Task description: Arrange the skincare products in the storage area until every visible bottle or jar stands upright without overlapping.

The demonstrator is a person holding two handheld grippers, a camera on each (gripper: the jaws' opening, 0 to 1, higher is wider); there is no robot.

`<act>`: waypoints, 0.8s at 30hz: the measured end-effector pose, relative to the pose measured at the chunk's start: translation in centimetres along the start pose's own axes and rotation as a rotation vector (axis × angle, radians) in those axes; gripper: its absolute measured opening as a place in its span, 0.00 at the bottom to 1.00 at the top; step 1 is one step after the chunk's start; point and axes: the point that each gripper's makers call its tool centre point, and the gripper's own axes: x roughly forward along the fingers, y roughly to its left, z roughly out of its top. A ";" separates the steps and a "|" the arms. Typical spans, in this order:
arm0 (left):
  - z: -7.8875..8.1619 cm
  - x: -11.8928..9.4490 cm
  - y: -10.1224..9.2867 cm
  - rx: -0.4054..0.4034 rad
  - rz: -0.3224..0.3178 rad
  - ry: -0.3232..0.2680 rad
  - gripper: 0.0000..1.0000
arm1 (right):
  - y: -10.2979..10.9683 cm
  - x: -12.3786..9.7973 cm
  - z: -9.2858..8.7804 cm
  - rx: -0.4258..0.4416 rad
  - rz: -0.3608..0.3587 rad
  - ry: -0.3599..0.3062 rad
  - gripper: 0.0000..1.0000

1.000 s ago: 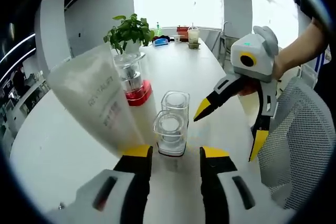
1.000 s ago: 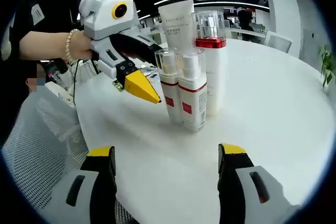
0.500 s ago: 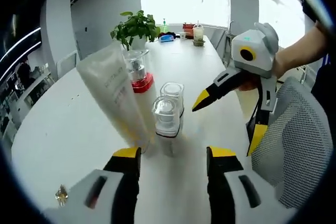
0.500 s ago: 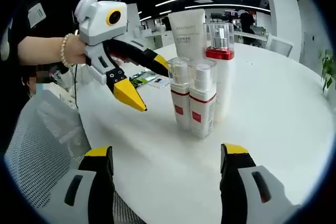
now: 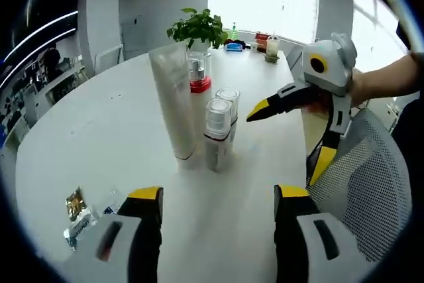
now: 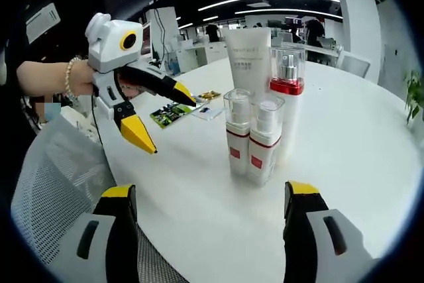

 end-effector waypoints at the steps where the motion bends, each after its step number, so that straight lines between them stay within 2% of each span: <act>1: -0.2 -0.3 0.0 -0.008 0.007 0.002 0.69 | 0.1 0.0 0.2 0.003 -0.001 -0.003 0.93; 9: -2.0 -3.2 0.5 -0.096 0.077 -0.008 0.77 | 0.9 0.0 0.7 0.014 0.008 -0.022 0.97; 15: -4.0 -5.6 1.6 -0.179 0.131 -0.016 0.81 | 1.5 0.2 0.9 0.041 0.010 -0.032 0.99; 24: -6.3 -8.6 2.2 -0.273 0.195 -0.035 0.87 | 1.0 -0.4 1.7 0.056 -0.038 -0.056 0.99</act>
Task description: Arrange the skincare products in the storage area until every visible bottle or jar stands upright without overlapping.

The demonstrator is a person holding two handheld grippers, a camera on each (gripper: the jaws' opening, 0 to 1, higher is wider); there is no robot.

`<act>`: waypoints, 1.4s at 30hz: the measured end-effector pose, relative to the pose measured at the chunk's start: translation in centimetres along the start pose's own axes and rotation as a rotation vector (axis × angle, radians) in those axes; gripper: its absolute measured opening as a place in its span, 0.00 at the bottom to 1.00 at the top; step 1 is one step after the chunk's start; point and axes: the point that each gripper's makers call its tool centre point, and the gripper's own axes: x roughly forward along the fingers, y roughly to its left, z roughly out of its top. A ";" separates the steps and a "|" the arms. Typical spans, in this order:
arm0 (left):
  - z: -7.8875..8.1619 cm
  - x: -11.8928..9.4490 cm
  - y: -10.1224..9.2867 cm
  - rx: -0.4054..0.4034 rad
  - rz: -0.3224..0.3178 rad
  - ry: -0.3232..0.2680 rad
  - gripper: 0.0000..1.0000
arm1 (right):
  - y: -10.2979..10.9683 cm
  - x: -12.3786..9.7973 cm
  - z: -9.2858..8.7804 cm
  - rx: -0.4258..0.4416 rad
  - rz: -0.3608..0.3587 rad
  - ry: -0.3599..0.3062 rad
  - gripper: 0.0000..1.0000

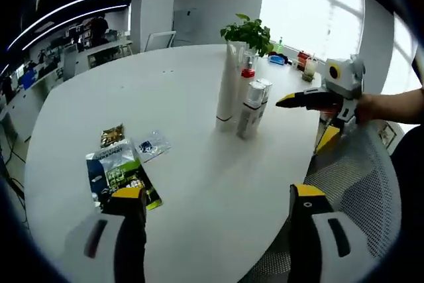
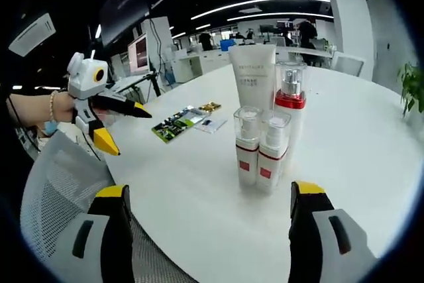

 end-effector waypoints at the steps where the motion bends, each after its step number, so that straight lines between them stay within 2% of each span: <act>1: -0.2 -0.3 0.3 -0.011 0.005 -0.003 0.87 | 0.0 0.0 0.0 0.001 -0.004 -0.001 0.99; 6: -0.9 -1.3 0.8 -0.047 0.024 -0.013 0.91 | 0.2 -0.3 0.6 0.007 -0.006 -0.032 1.00; 13: -1.6 -2.9 2.3 -0.098 0.062 -0.026 0.92 | 0.5 -0.4 0.6 0.002 -0.014 -0.023 1.00; 23: -3.6 -4.5 3.8 -0.158 0.113 -0.017 0.92 | 0.9 -0.5 0.8 0.008 -0.004 -0.041 1.00; 32: -4.3 -4.9 3.5 -0.176 0.142 -0.020 0.91 | 1.0 -0.4 0.6 -0.007 -0.005 -0.028 1.00; 42: -4.1 -4.8 4.1 -0.183 0.152 -0.022 0.91 | 1.3 -0.3 0.4 -0.026 0.002 -0.012 1.00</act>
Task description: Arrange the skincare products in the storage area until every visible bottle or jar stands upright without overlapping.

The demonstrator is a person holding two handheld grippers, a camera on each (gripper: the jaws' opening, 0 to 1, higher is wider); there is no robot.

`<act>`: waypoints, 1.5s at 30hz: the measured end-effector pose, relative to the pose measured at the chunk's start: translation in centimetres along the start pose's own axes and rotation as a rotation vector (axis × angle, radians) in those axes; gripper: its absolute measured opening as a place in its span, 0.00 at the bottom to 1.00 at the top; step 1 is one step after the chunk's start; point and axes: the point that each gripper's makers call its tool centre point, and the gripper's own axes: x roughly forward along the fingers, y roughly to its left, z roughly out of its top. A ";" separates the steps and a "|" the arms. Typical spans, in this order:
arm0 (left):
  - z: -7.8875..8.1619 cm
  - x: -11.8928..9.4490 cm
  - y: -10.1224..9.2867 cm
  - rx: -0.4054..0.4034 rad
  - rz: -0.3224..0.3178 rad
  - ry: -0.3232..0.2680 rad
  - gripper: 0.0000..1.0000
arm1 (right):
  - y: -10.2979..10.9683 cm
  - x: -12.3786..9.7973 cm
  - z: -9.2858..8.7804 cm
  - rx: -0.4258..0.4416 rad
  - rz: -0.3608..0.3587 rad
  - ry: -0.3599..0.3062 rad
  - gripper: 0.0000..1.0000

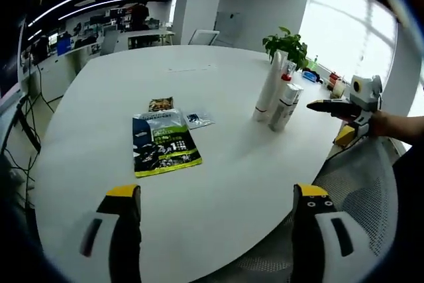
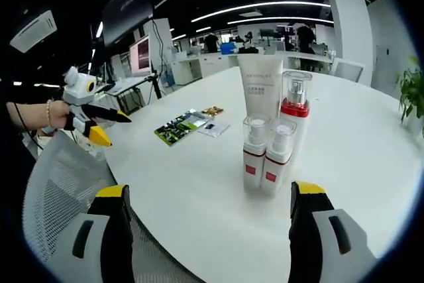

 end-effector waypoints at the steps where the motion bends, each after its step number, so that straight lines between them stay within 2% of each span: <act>1: 0.0 0.1 0.1 -0.002 0.002 0.002 0.91 | 0.1 0.0 0.0 -0.002 0.002 0.001 1.00; 11: 0.7 1.5 0.9 -0.016 0.051 0.014 0.92 | 0.5 0.0 -0.3 -0.024 0.013 0.014 1.00; 19: 1.1 2.8 1.5 -0.020 0.067 0.023 0.92 | 0.2 0.0 -0.4 -0.003 0.008 0.015 1.00; 24: 1.2 3.7 1.5 -0.018 0.082 0.055 0.92 | 0.2 0.0 -0.4 0.008 0.004 0.012 0.99; 29: 1.4 4.6 2.4 -0.009 0.118 0.084 0.92 | 0.0 0.0 -0.5 0.012 0.003 0.014 0.99; 34: 1.8 5.7 3.1 -0.011 0.117 0.094 0.91 | -0.1 0.0 -0.4 0.020 -0.003 0.012 0.99; 41: 2.2 7.5 5.0 -0.003 0.156 0.123 0.91 | -0.4 0.0 -0.6 0.032 -0.011 0.020 0.98; 45: 2.4 8.3 5.4 -0.003 0.176 0.139 0.91 | -0.6 0.0 -0.7 0.041 -0.021 0.022 0.98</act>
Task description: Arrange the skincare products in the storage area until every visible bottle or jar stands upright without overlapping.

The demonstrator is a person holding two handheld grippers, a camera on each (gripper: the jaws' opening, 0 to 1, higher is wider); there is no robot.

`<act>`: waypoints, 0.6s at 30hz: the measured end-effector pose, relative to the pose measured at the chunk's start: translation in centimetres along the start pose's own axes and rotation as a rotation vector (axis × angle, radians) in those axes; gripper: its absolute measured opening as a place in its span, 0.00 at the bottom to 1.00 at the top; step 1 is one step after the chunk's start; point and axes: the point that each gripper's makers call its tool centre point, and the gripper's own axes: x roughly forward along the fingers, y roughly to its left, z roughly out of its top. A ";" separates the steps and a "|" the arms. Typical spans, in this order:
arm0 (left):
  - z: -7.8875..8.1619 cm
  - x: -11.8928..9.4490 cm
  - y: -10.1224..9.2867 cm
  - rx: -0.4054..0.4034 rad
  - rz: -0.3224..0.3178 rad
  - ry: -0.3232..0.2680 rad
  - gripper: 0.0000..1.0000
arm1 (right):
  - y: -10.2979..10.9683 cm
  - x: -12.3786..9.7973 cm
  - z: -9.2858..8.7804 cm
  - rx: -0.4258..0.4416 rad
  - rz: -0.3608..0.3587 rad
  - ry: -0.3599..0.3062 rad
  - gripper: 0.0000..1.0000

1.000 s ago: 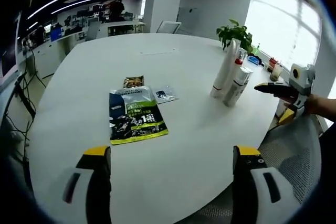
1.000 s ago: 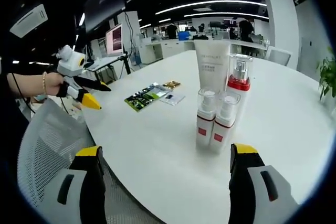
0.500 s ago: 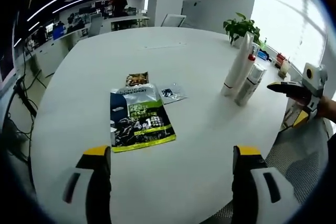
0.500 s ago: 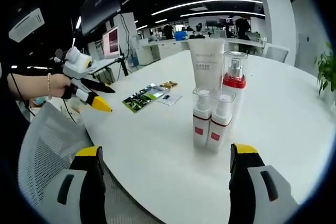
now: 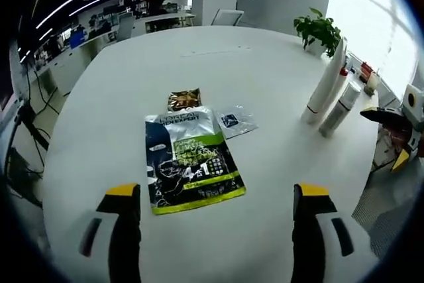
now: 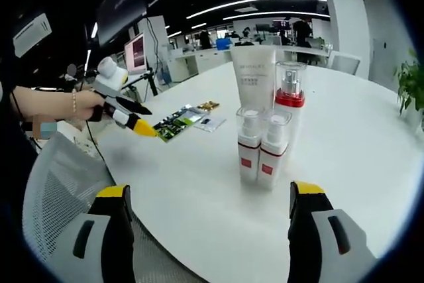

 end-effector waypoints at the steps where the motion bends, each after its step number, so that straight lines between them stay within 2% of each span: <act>1: 0.1 0.4 0.2 0.000 0.002 0.007 0.91 | -0.1 0.0 0.0 0.005 -0.004 0.001 0.98; 13: 0.6 2.5 0.9 0.005 0.032 0.067 0.89 | 0.0 0.3 -0.6 -0.016 -0.003 0.032 0.97; 16: 1.0 3.6 1.4 0.007 0.027 0.084 0.86 | -0.3 0.2 -0.6 0.000 -0.009 0.032 0.97; 18: 0.8 3.4 1.6 0.003 0.032 0.096 0.83 | -0.3 0.2 -0.6 0.002 -0.009 0.032 0.97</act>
